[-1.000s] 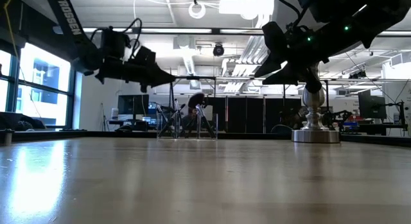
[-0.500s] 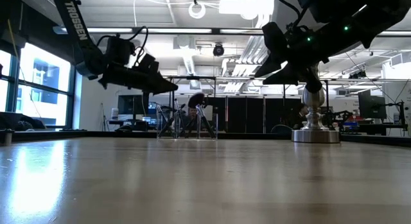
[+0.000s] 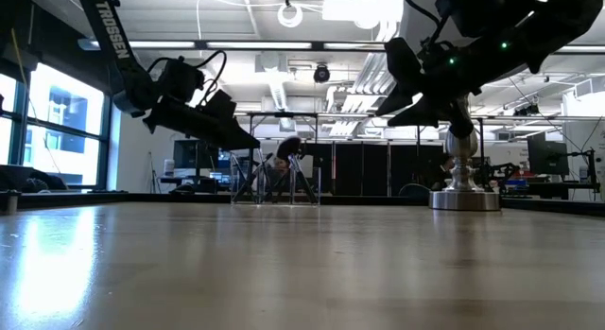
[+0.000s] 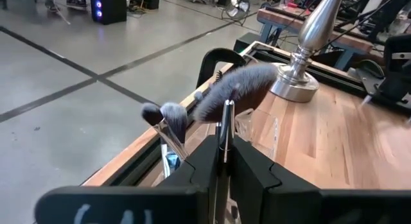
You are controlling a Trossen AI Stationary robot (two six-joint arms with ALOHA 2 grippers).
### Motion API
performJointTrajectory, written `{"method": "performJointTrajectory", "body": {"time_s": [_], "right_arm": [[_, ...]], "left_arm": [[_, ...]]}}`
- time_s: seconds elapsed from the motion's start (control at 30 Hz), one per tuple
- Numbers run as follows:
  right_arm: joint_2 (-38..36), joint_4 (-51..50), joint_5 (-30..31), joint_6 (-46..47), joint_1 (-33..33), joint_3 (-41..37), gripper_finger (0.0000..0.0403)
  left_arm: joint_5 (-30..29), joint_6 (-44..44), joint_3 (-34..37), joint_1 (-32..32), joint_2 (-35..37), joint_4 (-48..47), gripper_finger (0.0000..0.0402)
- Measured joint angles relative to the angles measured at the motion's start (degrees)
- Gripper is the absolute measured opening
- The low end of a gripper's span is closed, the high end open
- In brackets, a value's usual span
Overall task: Put items in baskets/containers
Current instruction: Put the liner brush into the transparent organizer
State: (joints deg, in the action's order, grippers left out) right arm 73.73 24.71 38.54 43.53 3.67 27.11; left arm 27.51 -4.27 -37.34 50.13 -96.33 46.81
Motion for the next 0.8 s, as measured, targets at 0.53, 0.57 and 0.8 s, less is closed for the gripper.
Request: {"method": "performJointTrajectory", "body": {"time_s": [0.53,0.57,0.8], "right_arm": [[0.0,-0.01,0.53,-0.02,0.12,0.0,0.0133],[0.0,0.0,0.53,-0.02,0.12,0.0,0.0133],[0.0,-0.02,0.77,-0.02,0.12,0.0,0.0133]], "left_arm": [[0.9,5.49,0.0,-0.02,0.0,-0.75,0.0039],[0.9,5.55,0.0,-0.02,0.0,-0.77,0.004],[-1.07,5.51,0.0,-0.04,0.0,-1.43,0.0078]]}}
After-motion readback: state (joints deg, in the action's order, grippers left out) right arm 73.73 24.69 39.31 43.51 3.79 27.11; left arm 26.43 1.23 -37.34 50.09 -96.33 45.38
